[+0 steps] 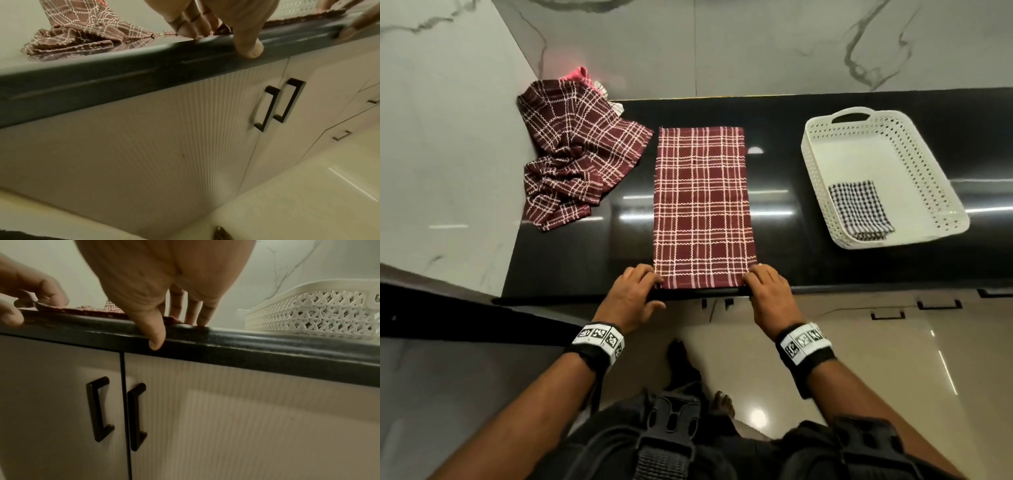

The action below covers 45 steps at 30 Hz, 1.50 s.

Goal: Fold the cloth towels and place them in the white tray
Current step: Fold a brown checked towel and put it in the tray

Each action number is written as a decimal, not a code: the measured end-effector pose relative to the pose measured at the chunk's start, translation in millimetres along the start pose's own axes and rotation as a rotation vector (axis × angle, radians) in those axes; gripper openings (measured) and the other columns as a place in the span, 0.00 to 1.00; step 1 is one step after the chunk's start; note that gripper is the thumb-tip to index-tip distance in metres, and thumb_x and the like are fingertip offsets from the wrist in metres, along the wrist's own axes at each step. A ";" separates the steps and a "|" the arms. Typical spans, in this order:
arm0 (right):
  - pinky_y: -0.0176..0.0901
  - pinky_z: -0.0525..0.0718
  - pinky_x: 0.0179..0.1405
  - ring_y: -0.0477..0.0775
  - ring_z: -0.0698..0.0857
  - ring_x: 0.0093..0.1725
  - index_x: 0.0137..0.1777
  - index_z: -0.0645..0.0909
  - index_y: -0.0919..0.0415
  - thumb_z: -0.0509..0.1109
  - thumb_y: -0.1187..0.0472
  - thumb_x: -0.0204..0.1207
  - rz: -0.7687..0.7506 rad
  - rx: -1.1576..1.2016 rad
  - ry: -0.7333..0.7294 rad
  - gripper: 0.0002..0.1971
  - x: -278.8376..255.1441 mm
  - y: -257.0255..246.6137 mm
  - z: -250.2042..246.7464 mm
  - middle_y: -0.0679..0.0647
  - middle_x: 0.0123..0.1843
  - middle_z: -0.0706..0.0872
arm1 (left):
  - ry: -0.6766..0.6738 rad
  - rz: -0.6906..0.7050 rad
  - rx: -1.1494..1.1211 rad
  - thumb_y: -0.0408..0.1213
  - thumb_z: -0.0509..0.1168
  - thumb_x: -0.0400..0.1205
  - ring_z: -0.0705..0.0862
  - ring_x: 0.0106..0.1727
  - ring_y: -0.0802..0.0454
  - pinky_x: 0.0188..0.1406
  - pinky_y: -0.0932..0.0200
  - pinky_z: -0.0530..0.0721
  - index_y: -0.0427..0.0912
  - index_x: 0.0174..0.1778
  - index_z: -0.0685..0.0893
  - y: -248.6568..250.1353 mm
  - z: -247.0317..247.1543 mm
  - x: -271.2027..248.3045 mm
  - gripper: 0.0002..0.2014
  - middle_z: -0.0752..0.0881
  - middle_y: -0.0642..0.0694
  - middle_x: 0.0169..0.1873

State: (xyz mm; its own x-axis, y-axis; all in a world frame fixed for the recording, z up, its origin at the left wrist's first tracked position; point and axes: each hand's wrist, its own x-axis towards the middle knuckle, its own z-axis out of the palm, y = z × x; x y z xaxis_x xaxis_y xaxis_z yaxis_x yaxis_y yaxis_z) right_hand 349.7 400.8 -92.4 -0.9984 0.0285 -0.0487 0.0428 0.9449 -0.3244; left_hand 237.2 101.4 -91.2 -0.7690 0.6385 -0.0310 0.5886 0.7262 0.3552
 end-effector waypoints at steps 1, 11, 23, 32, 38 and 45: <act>0.54 0.82 0.57 0.59 0.78 0.64 0.59 0.78 0.56 0.78 0.73 0.62 0.007 -0.014 0.028 0.25 -2.6 1.0 0.4 0.53 0.61 0.80 | 0.010 0.001 -0.003 0.40 0.81 0.69 0.78 0.49 0.46 0.48 0.45 0.85 0.44 0.56 0.82 7.5 0.7 -3.4 0.22 0.80 0.47 0.55; 0.48 0.79 0.46 0.56 0.77 0.47 0.49 0.86 0.56 0.71 0.68 0.76 0.030 0.154 0.116 0.07 -28.2 5.9 -25.9 0.53 0.46 0.84 | 0.070 0.008 -0.114 0.30 0.69 0.81 0.86 0.49 0.46 0.49 0.49 0.87 0.43 0.53 0.86 50.8 -24.0 -24.5 0.08 0.85 0.48 0.51; 0.31 0.86 0.49 0.46 0.90 0.47 0.53 0.91 0.61 0.75 0.66 0.78 0.093 0.801 -0.184 0.07 -17.3 -5.1 -141.7 0.52 0.46 0.93 | -0.078 -0.058 -0.602 0.28 0.66 0.84 0.89 0.50 0.56 0.52 0.63 0.86 0.48 0.58 0.89 42.6 -100.7 -24.4 0.13 0.91 0.54 0.48; 0.57 0.89 0.57 0.52 0.90 0.47 0.51 0.89 0.55 0.73 0.66 0.76 0.250 0.673 0.138 0.08 184.4 23.3 -106.1 0.48 0.44 0.91 | 0.143 -0.236 -0.431 0.35 0.66 0.84 0.87 0.50 0.54 0.58 0.61 0.83 0.48 0.57 0.87 -33.0 -94.1 160.3 0.08 0.89 0.52 0.48; 0.41 0.82 0.53 0.51 0.87 0.49 0.51 0.89 0.60 0.72 0.66 0.79 0.416 0.420 0.081 0.06 256.2 38.4 -70.5 0.55 0.50 0.91 | 0.021 -0.309 -0.309 0.48 0.63 0.78 0.88 0.51 0.52 0.61 0.47 0.85 0.59 0.51 0.87 -69.4 -57.3 218.1 0.09 0.90 0.54 0.50; 0.37 0.77 0.50 0.52 0.85 0.50 0.50 0.87 0.60 0.68 0.67 0.81 0.512 0.357 0.091 0.07 270.4 41.7 -56.4 0.56 0.51 0.90 | 0.024 -0.305 -0.263 0.39 0.65 0.84 0.84 0.54 0.49 0.63 0.55 0.80 0.45 0.53 0.88 -71.6 -53.2 236.6 0.07 0.88 0.46 0.52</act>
State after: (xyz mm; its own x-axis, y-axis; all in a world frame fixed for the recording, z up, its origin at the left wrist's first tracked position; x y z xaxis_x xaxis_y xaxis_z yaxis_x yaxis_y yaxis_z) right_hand 79.5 466.3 -65.9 -0.8466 0.4909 -0.2053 0.5099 0.6379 -0.5772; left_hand -0.2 187.0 -74.3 -0.9062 0.3949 -0.1512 0.2508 0.7897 0.5598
